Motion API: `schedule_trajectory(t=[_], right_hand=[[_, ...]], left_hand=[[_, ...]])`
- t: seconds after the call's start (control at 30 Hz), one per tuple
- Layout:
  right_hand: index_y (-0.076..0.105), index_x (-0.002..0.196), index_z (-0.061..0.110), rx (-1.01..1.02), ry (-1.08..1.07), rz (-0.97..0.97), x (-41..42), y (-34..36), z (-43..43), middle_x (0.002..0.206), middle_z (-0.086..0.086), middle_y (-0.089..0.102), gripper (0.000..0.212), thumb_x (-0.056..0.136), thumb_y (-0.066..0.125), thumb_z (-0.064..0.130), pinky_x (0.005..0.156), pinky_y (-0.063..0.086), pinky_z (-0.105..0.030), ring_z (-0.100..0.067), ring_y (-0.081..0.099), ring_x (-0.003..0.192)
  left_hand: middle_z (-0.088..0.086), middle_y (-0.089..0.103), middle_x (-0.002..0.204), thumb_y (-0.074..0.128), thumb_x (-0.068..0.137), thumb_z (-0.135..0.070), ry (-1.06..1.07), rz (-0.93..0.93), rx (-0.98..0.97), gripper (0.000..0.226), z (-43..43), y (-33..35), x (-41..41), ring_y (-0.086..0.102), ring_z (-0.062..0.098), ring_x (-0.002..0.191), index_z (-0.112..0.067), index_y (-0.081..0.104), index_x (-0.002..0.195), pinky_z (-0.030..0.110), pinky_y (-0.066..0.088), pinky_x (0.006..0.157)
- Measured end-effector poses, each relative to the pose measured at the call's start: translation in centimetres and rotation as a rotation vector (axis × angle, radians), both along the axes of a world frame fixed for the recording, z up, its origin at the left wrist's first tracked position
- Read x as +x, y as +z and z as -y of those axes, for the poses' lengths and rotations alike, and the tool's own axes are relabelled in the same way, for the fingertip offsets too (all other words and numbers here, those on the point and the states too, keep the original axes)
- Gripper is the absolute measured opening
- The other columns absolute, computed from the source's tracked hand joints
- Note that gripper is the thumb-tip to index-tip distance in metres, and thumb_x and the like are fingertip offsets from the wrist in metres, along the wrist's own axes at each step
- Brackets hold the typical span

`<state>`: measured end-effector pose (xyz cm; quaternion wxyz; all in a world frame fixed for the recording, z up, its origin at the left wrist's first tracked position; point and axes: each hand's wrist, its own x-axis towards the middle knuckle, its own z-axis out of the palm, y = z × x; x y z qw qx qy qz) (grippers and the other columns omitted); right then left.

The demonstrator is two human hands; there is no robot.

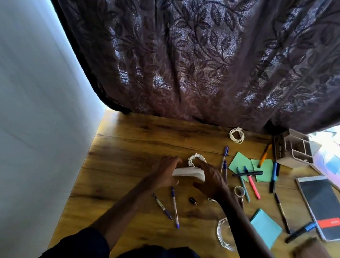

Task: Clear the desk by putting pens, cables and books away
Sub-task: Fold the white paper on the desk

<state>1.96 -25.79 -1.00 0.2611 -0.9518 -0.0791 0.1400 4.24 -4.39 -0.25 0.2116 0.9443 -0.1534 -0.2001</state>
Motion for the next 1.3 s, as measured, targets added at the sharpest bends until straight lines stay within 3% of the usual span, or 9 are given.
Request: schedule_trajectory(t=[0.3,0.43,0.53,0.73,0.83,0.93,1.07,1.17,1.3], right_hand=[[0.064,0.129,0.026,-0.01,-0.029,0.086,0.0,1.2,-0.2,0.121,0.0,0.072,0.053,0.078,0.08,0.025,0.081,0.056,-0.029,-0.017,0.069,0.106],[0.065,0.125,0.023,0.017,-0.134,0.12,0.3,2.2,-0.5,0.11,0.003,0.075,0.052,0.079,0.08,0.041,0.058,0.04,-0.009,-0.004,0.064,0.082],[0.07,0.111,0.015,0.083,-0.283,0.173,1.1,3.7,-1.7,0.099,0.003,0.076,0.053,0.074,0.083,0.05,0.051,0.039,-0.01,-0.006,0.065,0.072],[0.064,0.072,0.019,0.218,-0.579,0.087,3.3,7.1,-5.4,0.064,0.009,0.065,0.052,0.065,0.081,0.068,0.045,0.031,-0.018,-0.004,0.057,0.053],[0.059,0.056,0.024,0.323,-0.594,0.072,3.7,8.2,-7.8,0.051,0.012,0.061,0.051,0.066,0.079,0.069,0.043,0.032,-0.015,0.002,0.056,0.043],[0.069,0.069,0.023,0.404,-0.525,0.091,3.7,8.7,-10.0,0.063,0.012,0.07,0.041,0.072,0.079,0.063,0.045,0.048,-0.019,0.004,0.064,0.051],[0.067,0.07,0.014,0.429,-0.459,0.068,3.9,9.0,-12.6,0.063,0.001,0.067,0.051,0.075,0.074,0.065,0.051,0.042,-0.022,-0.003,0.056,0.051],[0.072,0.082,0.013,0.458,-0.429,-0.037,4.1,8.8,-14.1,0.073,0.003,0.071,0.051,0.082,0.068,0.064,0.055,0.041,-0.024,-0.008,0.061,0.061],[0.071,0.084,0.011,0.488,-0.358,-0.132,4.4,8.4,-15.6,0.073,0.003,0.068,0.042,0.094,0.06,0.05,0.057,0.042,-0.025,-0.007,0.059,0.062]], left_hand=[[-0.004,0.052,0.14,0.08,0.081,-0.031,0.051,0.062,-0.037,0.067,-0.3,-0.6,0.1,0.045,0.02,0.133,-0.026,0.048,0.139,0.037,0.044,0.106],[0.001,0.044,0.143,0.08,0.08,-0.033,0.318,0.237,-0.279,0.077,-1.3,0.0,-0.5,0.039,0.018,0.132,-0.02,0.04,0.146,0.033,0.045,0.1],[0.0,0.044,0.144,0.08,0.077,-0.039,0.462,0.273,-0.45,0.077,-1.8,0.8,-0.7,0.038,0.013,0.131,-0.023,0.042,0.142,0.032,0.041,0.099],[-0.007,0.047,0.144,0.085,0.07,-0.048,0.243,0.027,-0.566,0.092,-0.9,1.9,-1.3,0.051,0.011,0.129,-0.029,0.035,0.146,0.021,0.051,0.092],[-0.005,0.05,0.141,0.085,0.069,-0.047,0.248,0.122,-0.596,0.096,-0.8,2.6,-1.3,0.054,0.012,0.126,-0.022,0.034,0.147,0.039,0.056,0.096],[-0.002,0.055,0.136,0.081,0.075,-0.041,0.353,0.23,-0.563,0.084,-1.7,3.2,-1.0,0.058,0.013,0.12,-0.019,0.038,0.143,0.036,0.059,0.091],[0.002,0.066,0.121,0.07,0.089,-0.035,0.502,0.323,-0.479,0.059,-4.0,3.1,-0.7,0.068,0.009,0.097,-0.022,0.041,0.139,0.011,0.051,0.072],[0.003,0.065,0.121,0.061,0.095,-0.045,0.568,0.271,-0.457,0.057,-5.8,2.6,-0.6,0.067,0.022,0.104,-0.02,0.042,0.141,0.031,0.054,0.079],[0.0,0.063,0.125,0.057,0.094,-0.058,0.65,0.255,-0.497,0.064,-7.7,2.0,-0.7,0.066,0.014,0.099,-0.02,0.04,0.142,0.028,0.056,0.077]])
